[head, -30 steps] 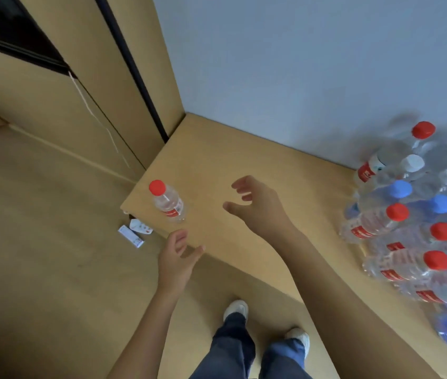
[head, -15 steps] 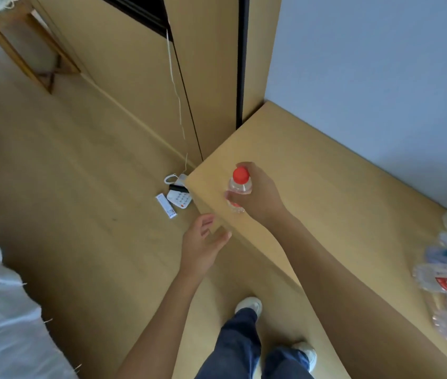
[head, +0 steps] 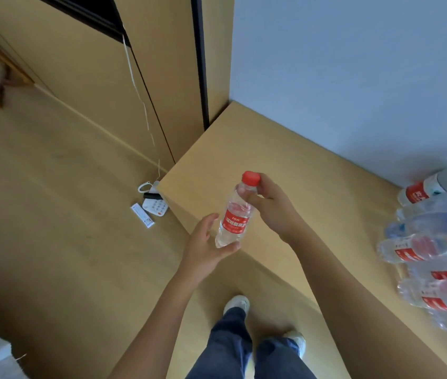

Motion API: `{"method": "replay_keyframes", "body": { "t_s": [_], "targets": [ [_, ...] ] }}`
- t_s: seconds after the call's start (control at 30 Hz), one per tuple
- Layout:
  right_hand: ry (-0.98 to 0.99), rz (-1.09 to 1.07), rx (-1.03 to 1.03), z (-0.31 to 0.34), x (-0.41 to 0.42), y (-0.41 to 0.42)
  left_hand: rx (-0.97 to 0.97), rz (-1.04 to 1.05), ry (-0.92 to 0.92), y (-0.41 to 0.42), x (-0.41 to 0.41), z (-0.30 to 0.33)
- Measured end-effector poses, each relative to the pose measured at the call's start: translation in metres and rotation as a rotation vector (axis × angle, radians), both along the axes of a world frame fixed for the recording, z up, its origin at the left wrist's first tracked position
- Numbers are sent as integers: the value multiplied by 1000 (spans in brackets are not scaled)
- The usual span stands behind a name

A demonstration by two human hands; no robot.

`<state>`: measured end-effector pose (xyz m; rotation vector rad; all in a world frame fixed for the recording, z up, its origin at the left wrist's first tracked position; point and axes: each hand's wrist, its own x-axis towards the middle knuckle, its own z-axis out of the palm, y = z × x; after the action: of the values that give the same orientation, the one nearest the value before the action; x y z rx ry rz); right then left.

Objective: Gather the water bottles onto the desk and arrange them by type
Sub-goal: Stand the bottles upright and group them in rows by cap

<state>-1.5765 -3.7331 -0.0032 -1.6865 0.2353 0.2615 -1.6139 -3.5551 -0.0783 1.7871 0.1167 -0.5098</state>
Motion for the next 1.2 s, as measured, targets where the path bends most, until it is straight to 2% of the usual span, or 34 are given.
{"method": "replay_keyframes", "body": {
  "t_s": [0.2,0.6,1.03,1.2],
  "targets": [
    [6,-101,42,17,-16,-38,-131,-210,54,-50,1,31],
    [-12,-324,64,32,-64,-118,-106,-428,75,-125,-13,54],
    [-6,-461,-49,36,-144,-197,-86,-679,76,-216,-50,39],
    [2,-442,-182,26,-168,-217,-31,-722,33,-246,-62,20]
  ]
}}
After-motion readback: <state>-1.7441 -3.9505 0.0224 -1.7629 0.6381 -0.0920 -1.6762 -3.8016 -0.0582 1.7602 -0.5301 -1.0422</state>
